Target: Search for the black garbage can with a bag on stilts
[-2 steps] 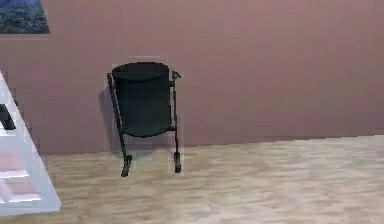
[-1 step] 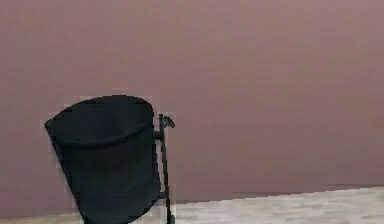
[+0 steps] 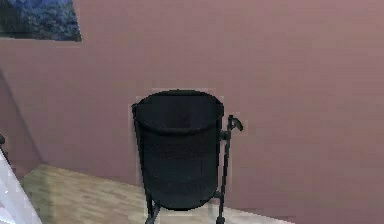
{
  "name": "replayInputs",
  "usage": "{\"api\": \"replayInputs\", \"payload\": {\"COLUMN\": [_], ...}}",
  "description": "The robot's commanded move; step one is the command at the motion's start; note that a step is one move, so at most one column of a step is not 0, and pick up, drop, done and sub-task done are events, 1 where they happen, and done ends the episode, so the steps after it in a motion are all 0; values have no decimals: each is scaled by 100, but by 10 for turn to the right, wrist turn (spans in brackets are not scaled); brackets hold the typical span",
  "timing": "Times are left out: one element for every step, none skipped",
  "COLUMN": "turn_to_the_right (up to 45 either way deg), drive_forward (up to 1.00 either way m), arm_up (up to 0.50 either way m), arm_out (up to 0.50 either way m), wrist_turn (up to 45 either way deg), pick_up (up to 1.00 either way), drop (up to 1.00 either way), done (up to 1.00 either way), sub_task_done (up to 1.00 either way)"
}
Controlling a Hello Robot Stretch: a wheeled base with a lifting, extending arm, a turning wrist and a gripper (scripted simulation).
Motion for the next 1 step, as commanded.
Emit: {"api": "replayInputs", "payload": {"turn_to_the_right": [0], "drive_forward": [0], "arm_up": [0], "arm_out": [0], "wrist_turn": [0], "pick_up": [0], "drop": [0], "done": [100], "sub_task_done": [0]}}
